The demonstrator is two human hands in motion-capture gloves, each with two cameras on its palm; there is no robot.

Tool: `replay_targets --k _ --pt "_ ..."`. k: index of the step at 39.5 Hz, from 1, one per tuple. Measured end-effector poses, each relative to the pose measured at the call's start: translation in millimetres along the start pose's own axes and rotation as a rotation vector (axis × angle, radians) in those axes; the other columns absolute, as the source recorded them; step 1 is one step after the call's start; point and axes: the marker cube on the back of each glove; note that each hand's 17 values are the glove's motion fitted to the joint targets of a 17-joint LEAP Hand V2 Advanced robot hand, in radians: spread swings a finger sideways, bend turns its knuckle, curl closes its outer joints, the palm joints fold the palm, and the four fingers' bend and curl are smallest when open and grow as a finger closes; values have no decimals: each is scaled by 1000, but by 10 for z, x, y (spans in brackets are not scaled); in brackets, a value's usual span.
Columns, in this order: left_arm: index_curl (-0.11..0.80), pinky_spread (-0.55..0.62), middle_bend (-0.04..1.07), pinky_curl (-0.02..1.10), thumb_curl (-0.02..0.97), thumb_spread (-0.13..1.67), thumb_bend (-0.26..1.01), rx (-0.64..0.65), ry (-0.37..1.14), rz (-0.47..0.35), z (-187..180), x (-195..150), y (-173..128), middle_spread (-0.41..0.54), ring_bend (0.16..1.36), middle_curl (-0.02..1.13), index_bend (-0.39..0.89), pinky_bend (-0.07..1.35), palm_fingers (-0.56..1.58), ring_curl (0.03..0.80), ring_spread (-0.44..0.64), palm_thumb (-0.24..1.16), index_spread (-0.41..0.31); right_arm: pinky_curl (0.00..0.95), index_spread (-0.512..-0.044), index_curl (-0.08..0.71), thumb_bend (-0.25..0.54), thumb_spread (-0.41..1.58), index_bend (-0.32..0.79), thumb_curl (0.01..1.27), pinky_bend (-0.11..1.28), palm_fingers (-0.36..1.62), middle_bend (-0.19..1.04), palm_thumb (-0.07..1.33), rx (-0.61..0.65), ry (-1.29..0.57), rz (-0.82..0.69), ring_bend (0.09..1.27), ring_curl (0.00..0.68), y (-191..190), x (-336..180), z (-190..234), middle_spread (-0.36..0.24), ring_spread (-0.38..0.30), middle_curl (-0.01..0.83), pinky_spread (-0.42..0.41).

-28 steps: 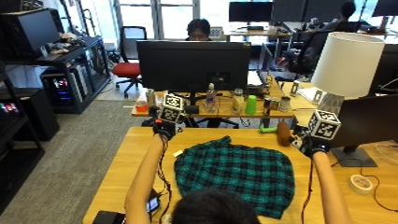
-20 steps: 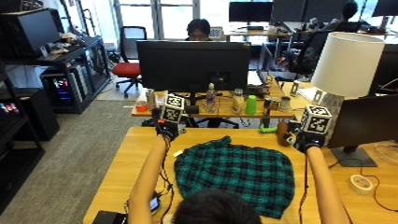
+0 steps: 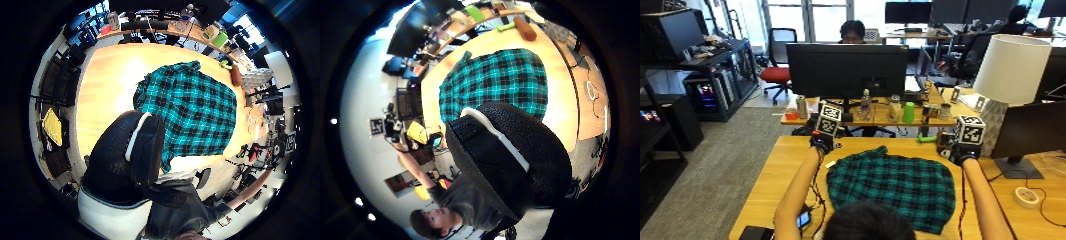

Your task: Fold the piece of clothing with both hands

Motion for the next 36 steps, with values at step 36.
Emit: replay_targets --k 36 --pt "208 240 174 348 229 1015 -29 -254 33 522 1431 1065 1310 191 718 250 99 599 62 301 190 44 1 362 -270 174 26 1240 80 205 512 647 233 395 -266 97 -215 626 366 855 -244 1505 -9 -41 351 49"
